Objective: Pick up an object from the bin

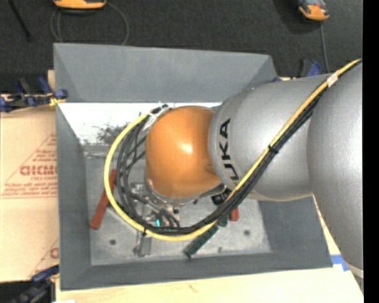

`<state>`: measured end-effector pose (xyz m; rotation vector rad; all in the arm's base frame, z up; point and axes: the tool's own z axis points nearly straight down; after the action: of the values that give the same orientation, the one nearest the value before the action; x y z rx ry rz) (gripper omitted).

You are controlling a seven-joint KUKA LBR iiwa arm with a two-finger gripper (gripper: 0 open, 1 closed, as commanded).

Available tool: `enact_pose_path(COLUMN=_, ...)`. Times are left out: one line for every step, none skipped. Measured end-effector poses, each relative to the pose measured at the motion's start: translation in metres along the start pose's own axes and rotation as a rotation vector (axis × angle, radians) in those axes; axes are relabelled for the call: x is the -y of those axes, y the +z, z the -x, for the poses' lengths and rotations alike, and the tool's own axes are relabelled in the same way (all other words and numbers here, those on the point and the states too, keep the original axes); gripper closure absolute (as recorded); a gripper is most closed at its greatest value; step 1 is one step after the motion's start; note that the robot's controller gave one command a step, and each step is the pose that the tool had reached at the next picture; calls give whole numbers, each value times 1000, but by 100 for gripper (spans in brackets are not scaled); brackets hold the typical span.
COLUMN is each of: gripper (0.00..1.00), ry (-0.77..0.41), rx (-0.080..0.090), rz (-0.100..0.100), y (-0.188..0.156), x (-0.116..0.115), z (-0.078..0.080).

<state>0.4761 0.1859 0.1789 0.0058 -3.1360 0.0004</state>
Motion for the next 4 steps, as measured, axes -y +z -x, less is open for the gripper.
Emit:
enact_pose_path(gripper=0, ry=4, rx=7, rz=2, y=-4, x=1, z=2)
enact_pose_path(gripper=0, ry=140, rx=10, rz=3, y=55, x=5, z=33)
enact_pose_path(gripper=0, ry=59, rx=10, rz=1, y=108, x=-5, z=64)
enact_pose_path(gripper=0, ry=243, rx=6, rz=2, y=108, x=-3, z=60)
